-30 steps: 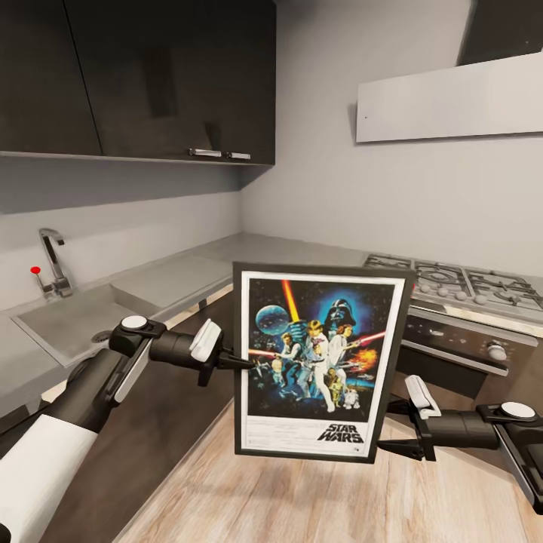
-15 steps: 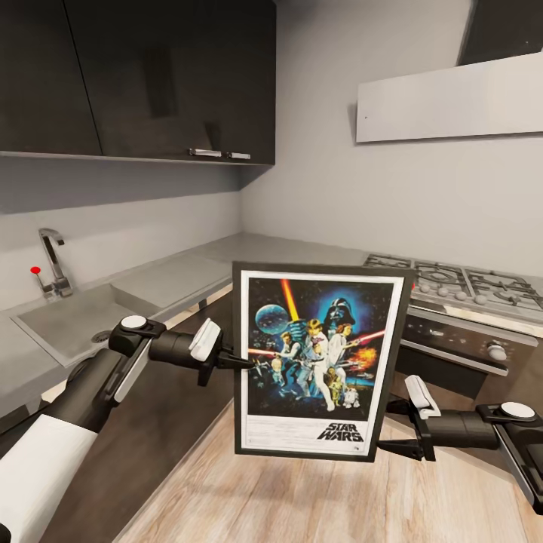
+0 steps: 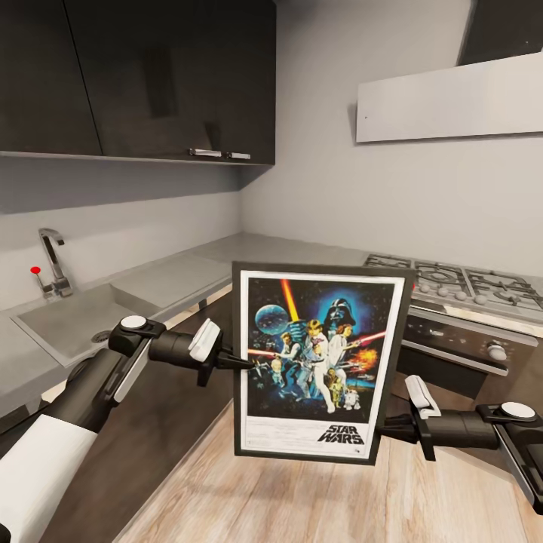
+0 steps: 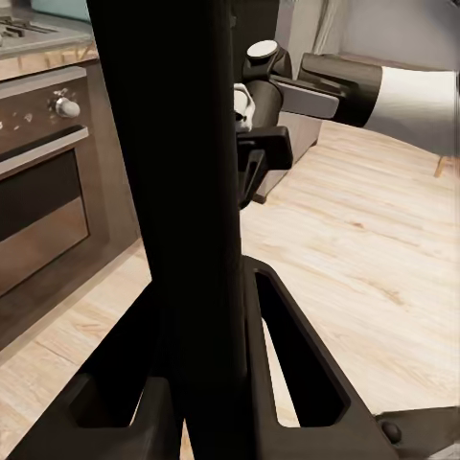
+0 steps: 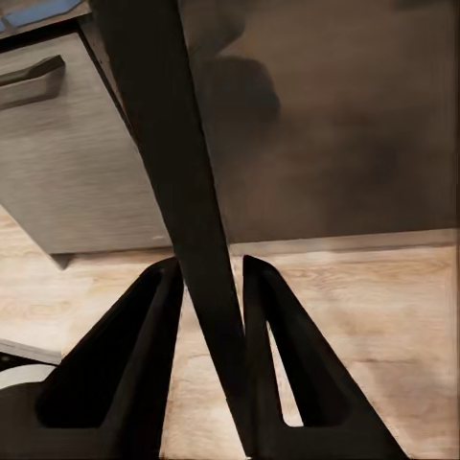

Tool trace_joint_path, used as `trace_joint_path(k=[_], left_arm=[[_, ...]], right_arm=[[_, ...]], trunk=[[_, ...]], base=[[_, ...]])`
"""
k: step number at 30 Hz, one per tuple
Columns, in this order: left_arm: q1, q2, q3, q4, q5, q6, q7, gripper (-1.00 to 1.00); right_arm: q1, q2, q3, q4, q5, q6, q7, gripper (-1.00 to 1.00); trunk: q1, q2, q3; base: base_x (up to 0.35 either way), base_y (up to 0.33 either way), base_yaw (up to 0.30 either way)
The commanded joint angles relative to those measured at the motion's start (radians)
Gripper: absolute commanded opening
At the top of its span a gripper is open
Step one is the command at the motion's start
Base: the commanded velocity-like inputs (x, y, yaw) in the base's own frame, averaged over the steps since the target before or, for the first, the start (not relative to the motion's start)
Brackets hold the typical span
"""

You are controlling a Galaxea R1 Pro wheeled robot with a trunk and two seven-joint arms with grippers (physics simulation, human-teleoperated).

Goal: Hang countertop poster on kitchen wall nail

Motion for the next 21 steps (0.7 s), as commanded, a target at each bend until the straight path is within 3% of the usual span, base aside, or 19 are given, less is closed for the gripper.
trace_joint_path(k=[1,6,7,21], left_arm=[[-0.001,0.0,-0.001,0.001,0.001,0.007,0.009,-1.0],[-0.001,0.0,-0.002,0.001,0.001,0.007,0.009,-1.0],[-0.001,0.0,-0.002,0.001,0.001,0.007,0.009,1.0],[-0.001,0.001,0.003,0.004,-0.001,0.007,0.009,1.0]], right_arm=[[0.0,0.001,0.002,-0.001,-0.006,0.016,0.009,-1.0],[0.0,0.001,0.002,-0.001,-0.006,0.016,0.009,-1.0],[0.0,0.001,0.002,-0.001,-0.006,0.016,0.009,-1.0],[0.0,0.001,0.001,-0.001,-0.006,0.016,0.009,-1.0]], trunk=[[0.0,-0.001,-0.001],[0.0,-0.001,-0.001],[0.0,-0.001,-0.001],[0.0,-0.001,-0.001]], base=[[0.0,0.0,0.0],[0.0,0.0,0.0],[0.0,0.0,0.0],[0.0,0.0,0.0]])
